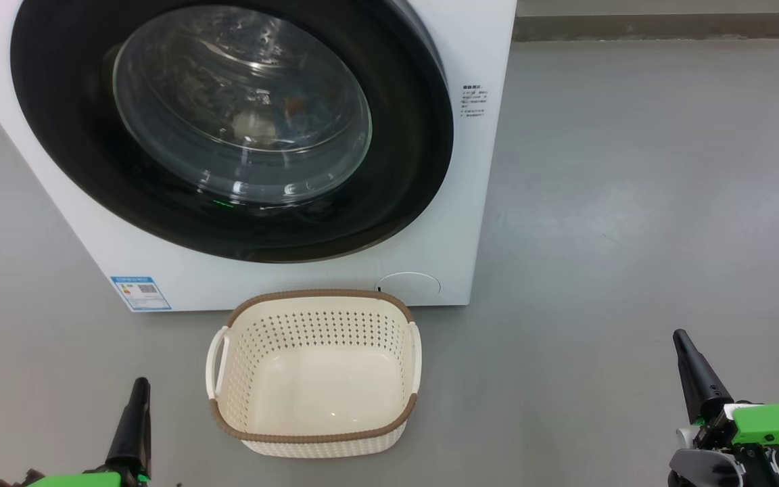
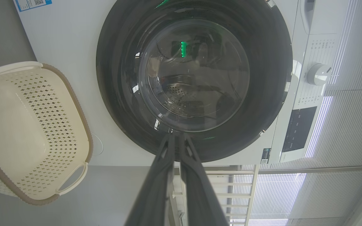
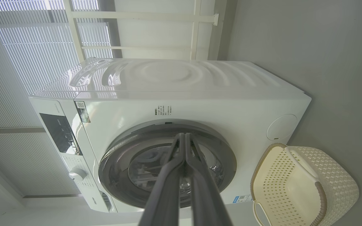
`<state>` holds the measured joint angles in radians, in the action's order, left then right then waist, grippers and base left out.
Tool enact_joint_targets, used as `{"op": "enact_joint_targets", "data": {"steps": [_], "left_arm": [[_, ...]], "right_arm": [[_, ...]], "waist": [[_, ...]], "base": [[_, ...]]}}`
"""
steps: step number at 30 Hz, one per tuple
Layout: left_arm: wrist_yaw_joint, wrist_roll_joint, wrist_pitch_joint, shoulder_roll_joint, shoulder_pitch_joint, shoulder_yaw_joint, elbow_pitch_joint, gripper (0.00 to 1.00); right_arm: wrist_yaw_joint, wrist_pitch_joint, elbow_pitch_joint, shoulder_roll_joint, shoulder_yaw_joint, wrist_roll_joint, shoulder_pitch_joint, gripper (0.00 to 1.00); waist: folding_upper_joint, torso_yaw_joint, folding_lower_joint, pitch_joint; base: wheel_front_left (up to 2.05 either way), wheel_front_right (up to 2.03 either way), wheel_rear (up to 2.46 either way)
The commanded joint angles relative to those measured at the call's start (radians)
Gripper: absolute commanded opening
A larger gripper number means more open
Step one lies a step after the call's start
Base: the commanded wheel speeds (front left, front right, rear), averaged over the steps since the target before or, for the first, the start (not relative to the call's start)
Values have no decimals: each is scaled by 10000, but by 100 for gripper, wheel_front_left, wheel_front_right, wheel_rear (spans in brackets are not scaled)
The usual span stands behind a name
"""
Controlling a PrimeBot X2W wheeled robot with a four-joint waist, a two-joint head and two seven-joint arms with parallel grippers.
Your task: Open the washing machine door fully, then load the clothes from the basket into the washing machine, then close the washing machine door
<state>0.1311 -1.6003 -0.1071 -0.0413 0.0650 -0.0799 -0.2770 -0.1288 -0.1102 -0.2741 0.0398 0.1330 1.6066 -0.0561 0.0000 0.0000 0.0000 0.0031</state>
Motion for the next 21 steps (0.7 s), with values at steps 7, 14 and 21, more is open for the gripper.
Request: {"op": "enact_joint_targets", "data": {"steps": [7,14,21], "left_arm": [[-4,-85,-60,-89,430,-338,321,0],[-4,-85,-60,-89,430,-338,321,0],[-2,10,12,44,-165,53,-237,100]], "right_arm": [[-19,-35,293,104,-187,16,-518,0],[-19,-34,293,104,-187,17,-518,0],[11,3,-308,-90,-14,0,144,100]], "waist": [[0,0,0,0],[0,0,0,0],[0,-1,0,2]], "base": [[0,0,0],[0,0,0],[0,0,0]]}}
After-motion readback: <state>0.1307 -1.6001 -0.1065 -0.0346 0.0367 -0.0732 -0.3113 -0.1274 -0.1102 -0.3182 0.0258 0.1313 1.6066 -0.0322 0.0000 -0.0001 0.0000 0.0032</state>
